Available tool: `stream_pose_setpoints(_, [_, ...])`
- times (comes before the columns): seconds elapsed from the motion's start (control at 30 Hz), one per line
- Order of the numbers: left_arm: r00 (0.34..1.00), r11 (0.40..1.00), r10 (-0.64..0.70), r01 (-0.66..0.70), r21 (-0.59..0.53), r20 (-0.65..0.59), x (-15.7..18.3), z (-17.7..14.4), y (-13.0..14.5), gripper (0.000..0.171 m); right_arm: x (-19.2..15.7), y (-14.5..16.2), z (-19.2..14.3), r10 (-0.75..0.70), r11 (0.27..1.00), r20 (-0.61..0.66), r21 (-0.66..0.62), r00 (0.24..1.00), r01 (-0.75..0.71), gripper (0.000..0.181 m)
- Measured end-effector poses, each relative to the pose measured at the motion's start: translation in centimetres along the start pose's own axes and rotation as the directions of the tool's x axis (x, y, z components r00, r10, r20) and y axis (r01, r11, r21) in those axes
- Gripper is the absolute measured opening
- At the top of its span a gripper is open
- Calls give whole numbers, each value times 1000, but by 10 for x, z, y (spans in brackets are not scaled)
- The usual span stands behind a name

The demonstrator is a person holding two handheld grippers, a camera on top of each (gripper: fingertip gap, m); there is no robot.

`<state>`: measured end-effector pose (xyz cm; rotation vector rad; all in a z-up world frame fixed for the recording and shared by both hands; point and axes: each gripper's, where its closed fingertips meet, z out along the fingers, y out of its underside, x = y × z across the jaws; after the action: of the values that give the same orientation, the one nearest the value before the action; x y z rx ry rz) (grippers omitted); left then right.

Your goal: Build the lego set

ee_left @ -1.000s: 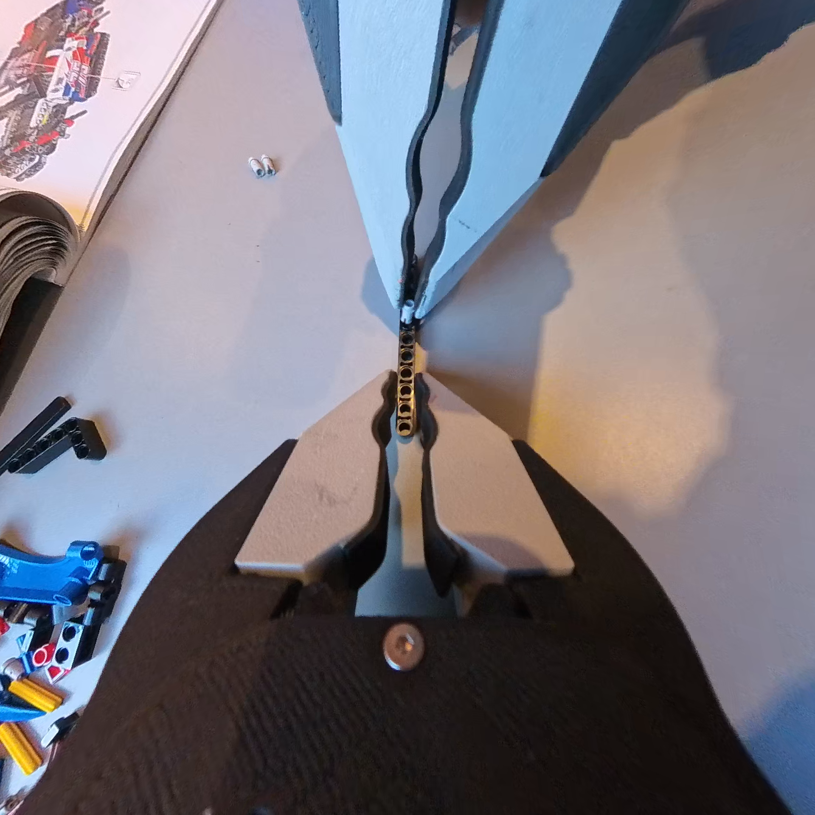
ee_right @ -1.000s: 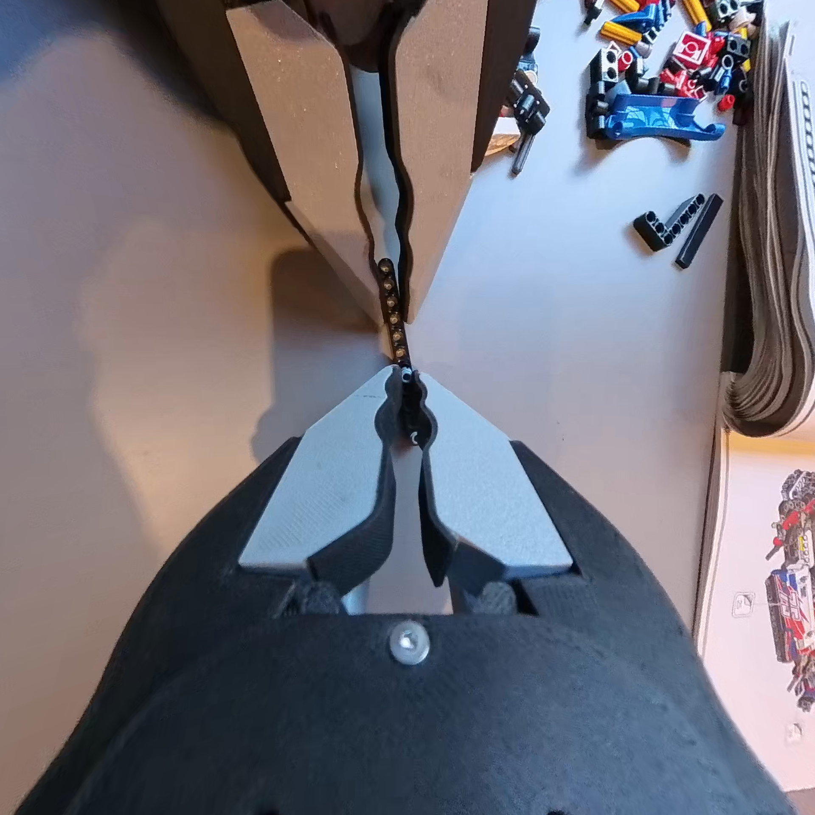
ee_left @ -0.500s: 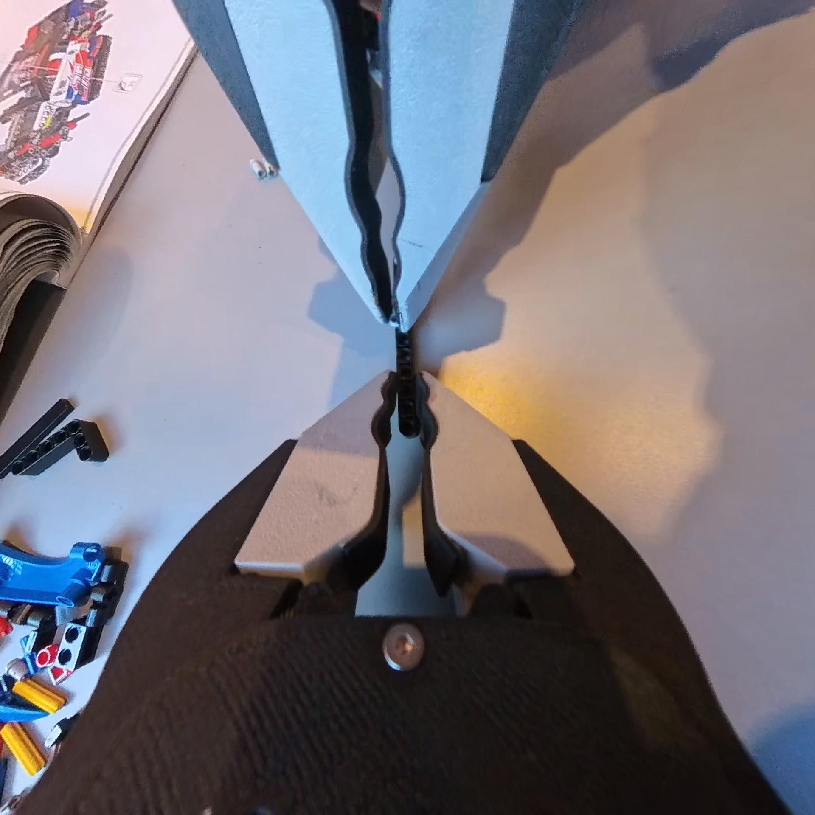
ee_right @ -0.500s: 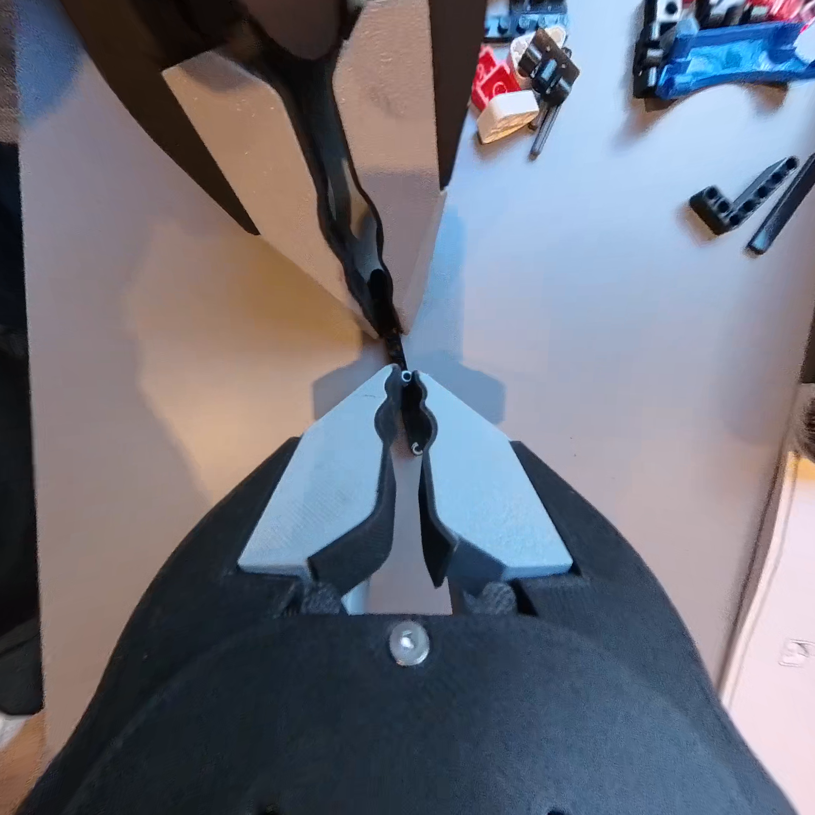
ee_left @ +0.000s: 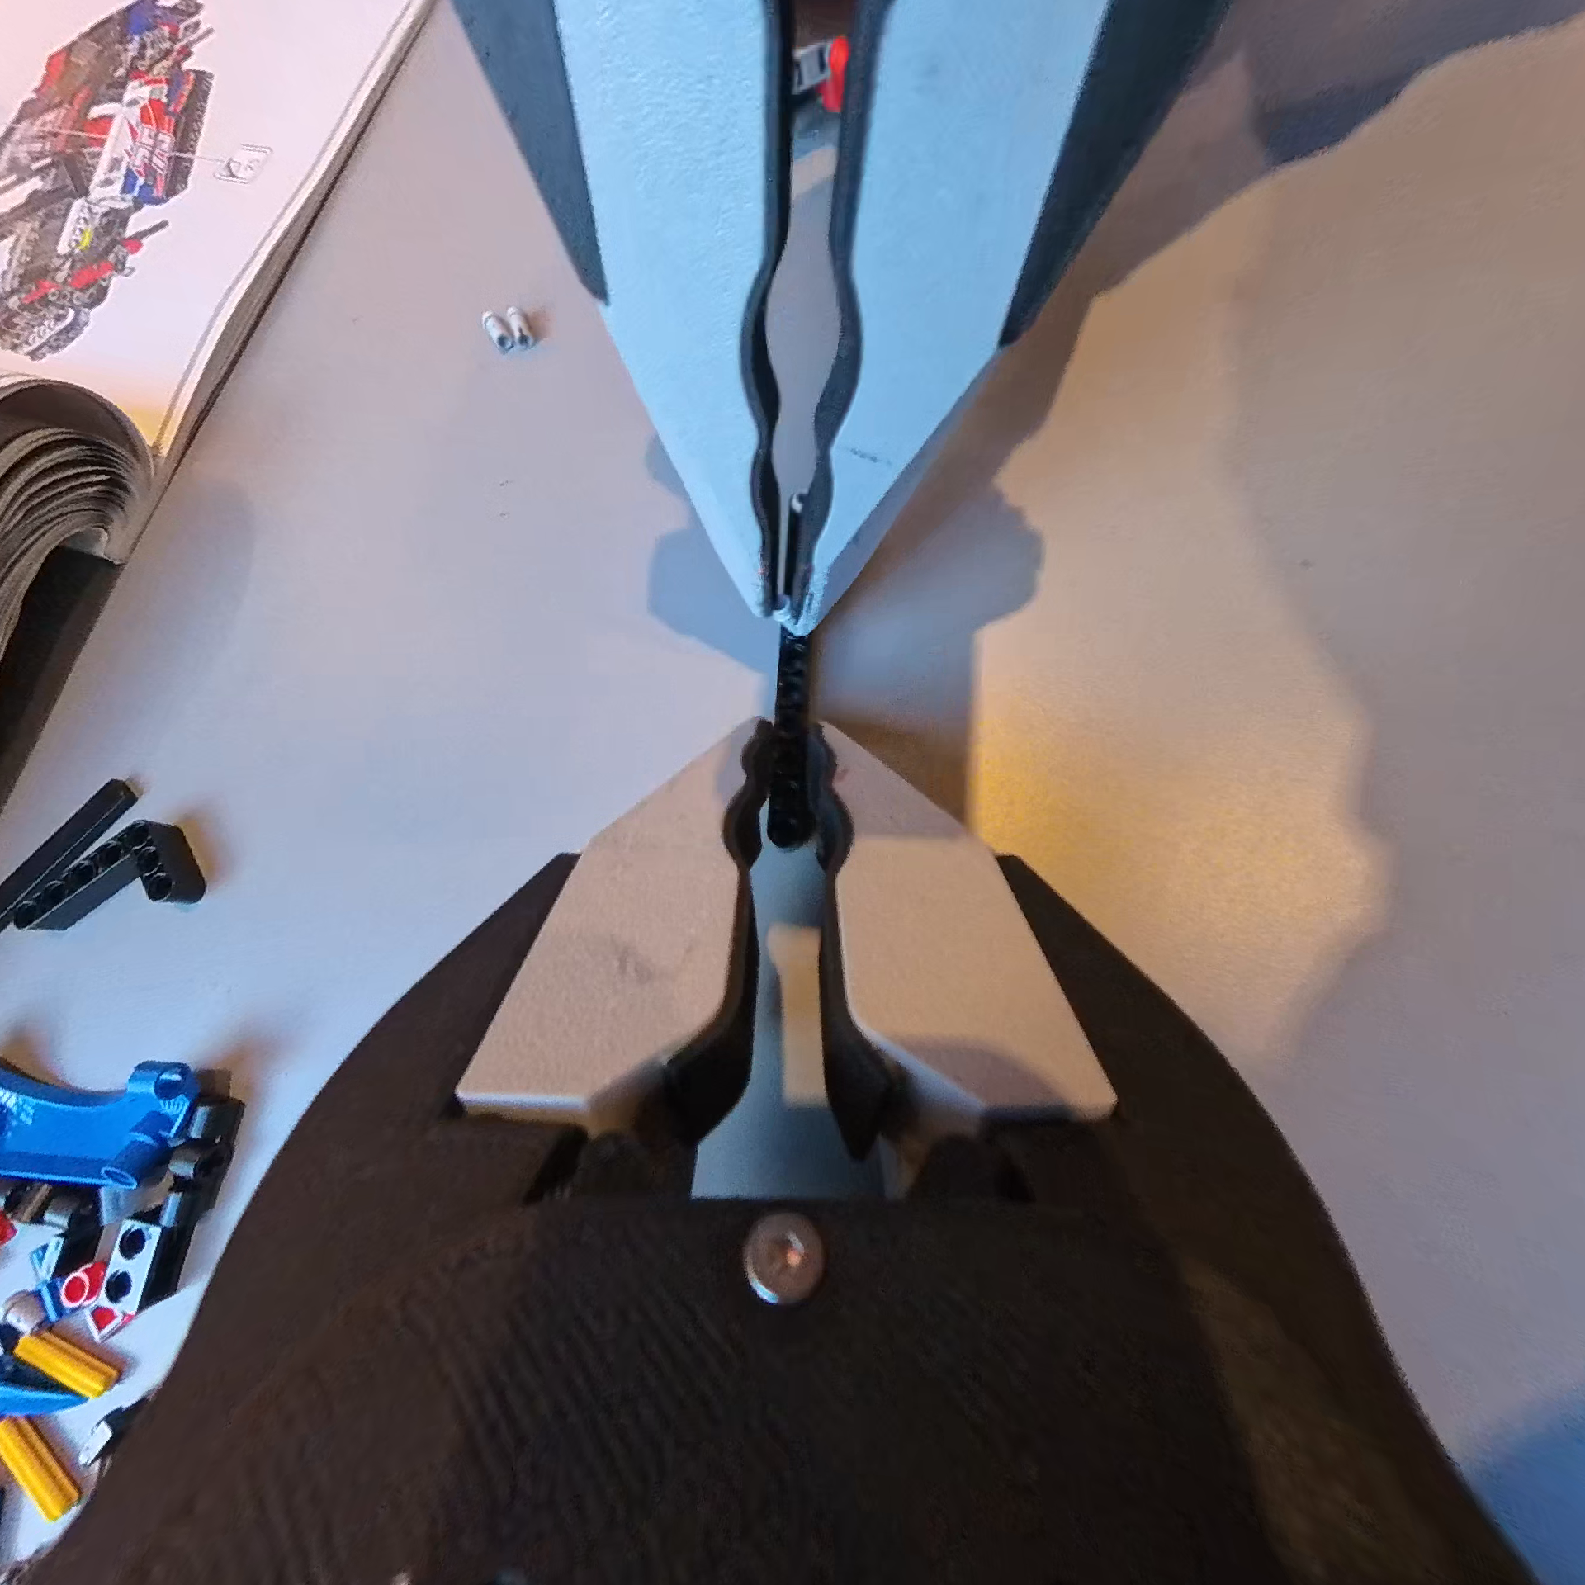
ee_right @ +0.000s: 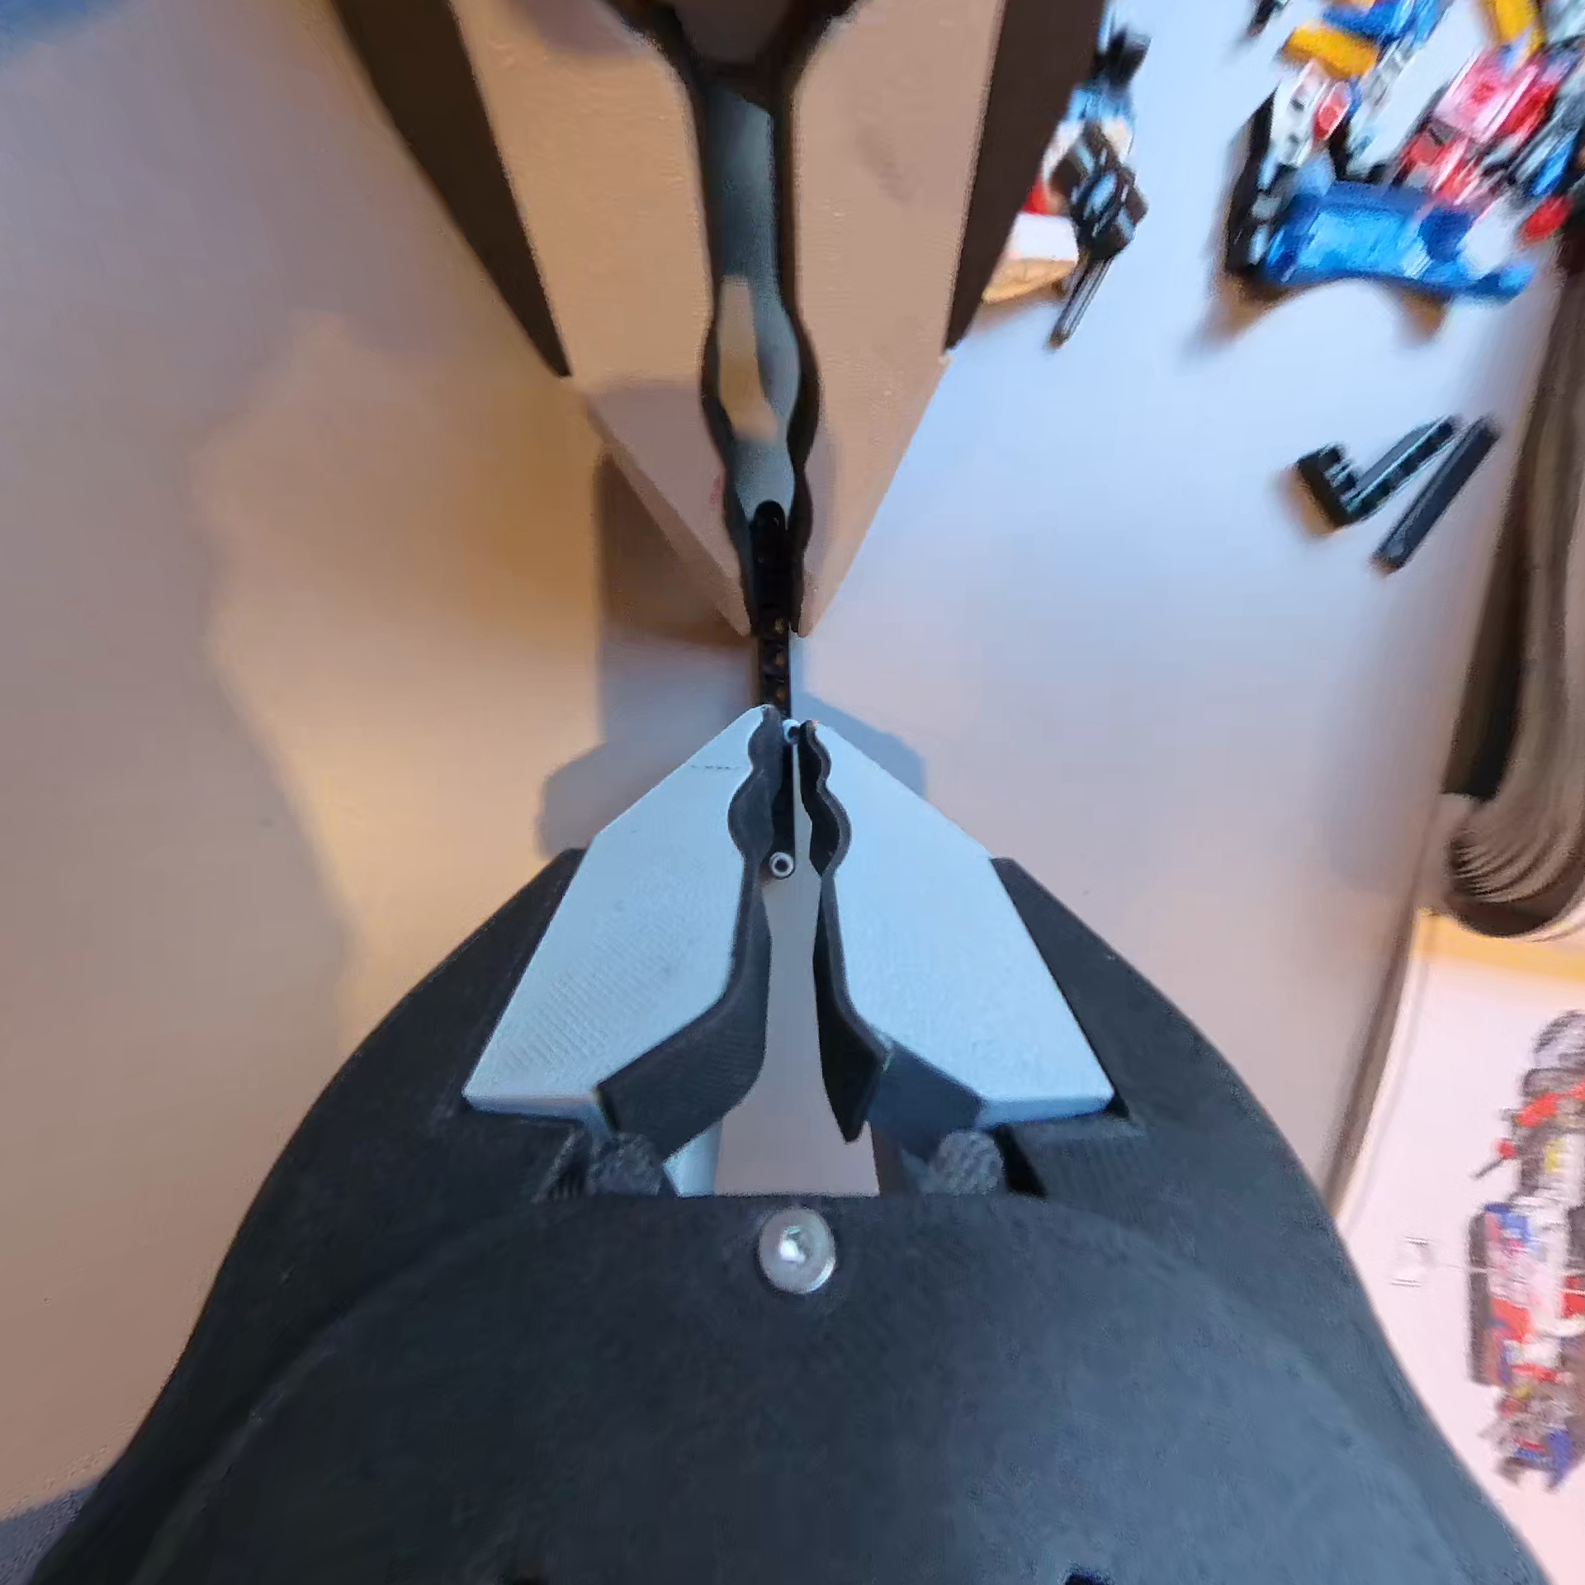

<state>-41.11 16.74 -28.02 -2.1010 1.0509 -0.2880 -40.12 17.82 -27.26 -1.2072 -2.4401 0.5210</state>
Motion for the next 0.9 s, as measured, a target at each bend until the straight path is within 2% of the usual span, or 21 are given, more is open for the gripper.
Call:
stream_pose_setpoints(0.1, [1000,1000,2,-2,0,2,0,0,0,4,0,0,-1,-77,996,-80,31,994,79,2])
stream_pose_setpoints(0.23, [1000,1000,4,-4,-1,5,0,0,0,4,1,-1,-1,-202,979,-193,-2,960,206,2])
stream_pose_setpoints(0.33, [1000,1000,4,-4,-1,5,0,0,0,4,1,0,-2,-221,975,-188,-23,957,221,2])
stream_pose_setpoints(0.5, [1000,1000,-5,5,-1,-2,0,0,0,4,1,0,-1,-384,923,-234,-109,893,369,2])
stream_pose_setpoints(0.67, [1000,1000,-3,3,-2,0,0,0,0,4,1,-1,1,-319,948,-185,-80,929,309,2])
stream_pose_setpoints(0.8, [1000,1000,-3,3,-2,1,0,0,0,4,1,1,3,-99,995,-52,-21,994,98,2])
stream_pose_setpoints(0.9, [1000,1000,-5,5,-2,1,0,0,0,5,1,1,3,6,1000,18,31,1000,-7,3])
